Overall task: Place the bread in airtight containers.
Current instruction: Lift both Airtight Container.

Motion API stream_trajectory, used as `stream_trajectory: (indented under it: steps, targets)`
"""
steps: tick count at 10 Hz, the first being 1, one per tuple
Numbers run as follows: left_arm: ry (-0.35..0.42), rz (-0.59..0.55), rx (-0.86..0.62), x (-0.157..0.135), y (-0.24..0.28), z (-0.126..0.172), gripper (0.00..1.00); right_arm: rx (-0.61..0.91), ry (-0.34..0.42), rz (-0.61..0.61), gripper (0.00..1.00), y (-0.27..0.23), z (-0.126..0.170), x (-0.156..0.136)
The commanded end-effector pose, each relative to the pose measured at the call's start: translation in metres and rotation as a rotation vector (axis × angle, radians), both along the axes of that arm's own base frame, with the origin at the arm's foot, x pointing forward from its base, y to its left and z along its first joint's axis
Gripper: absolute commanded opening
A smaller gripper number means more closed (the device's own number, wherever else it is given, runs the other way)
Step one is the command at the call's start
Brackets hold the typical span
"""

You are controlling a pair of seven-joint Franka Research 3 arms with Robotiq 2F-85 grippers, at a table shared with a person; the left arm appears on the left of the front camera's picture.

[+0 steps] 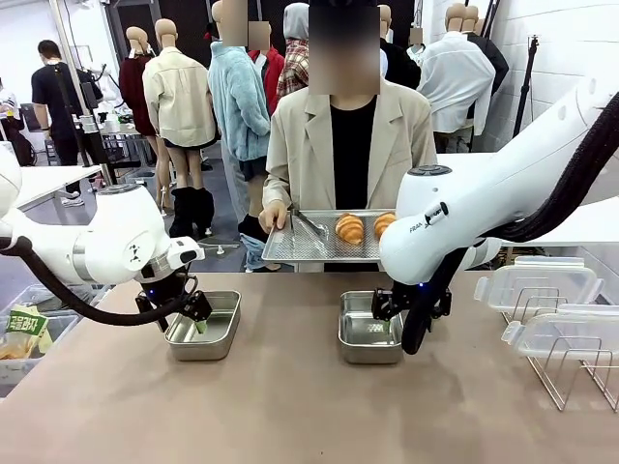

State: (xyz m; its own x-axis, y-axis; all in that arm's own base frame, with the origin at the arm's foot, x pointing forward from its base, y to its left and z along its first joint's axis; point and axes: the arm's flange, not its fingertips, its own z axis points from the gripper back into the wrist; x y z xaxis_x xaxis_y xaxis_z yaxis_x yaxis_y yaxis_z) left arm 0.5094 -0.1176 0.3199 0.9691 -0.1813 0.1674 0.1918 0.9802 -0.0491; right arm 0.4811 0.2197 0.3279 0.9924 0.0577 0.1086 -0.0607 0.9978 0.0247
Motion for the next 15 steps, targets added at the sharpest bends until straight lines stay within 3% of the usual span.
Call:
stream_trajectory:
  steps: [1,5,6,11,13,15]
  targets:
    - [-0.013,0.02,0.027,0.001,-0.006,0.01,0.82,0.006,-0.025,0.013,0.75,0.004,0.0,0.004]
    - [-0.009,0.012,0.028,0.002,-0.005,0.012,0.04,-0.004,-0.02,-0.011,0.0,0.005,-0.003,0.009]
    - [-0.005,0.011,0.025,0.002,-0.005,0.012,0.0,-0.018,-0.026,-0.021,0.0,0.006,-0.004,0.009]
    - [-0.002,0.009,0.002,0.001,-0.004,0.013,0.0,-0.024,-0.024,-0.063,0.0,0.009,-0.005,0.01]
    - [-0.012,0.007,-0.017,-0.005,-0.004,0.018,0.0,-0.024,0.011,-0.078,0.0,0.01,-0.004,0.01]
    - [-0.026,0.006,-0.007,-0.01,-0.002,0.028,0.0,-0.156,0.143,-0.055,0.0,0.014,0.002,0.019]
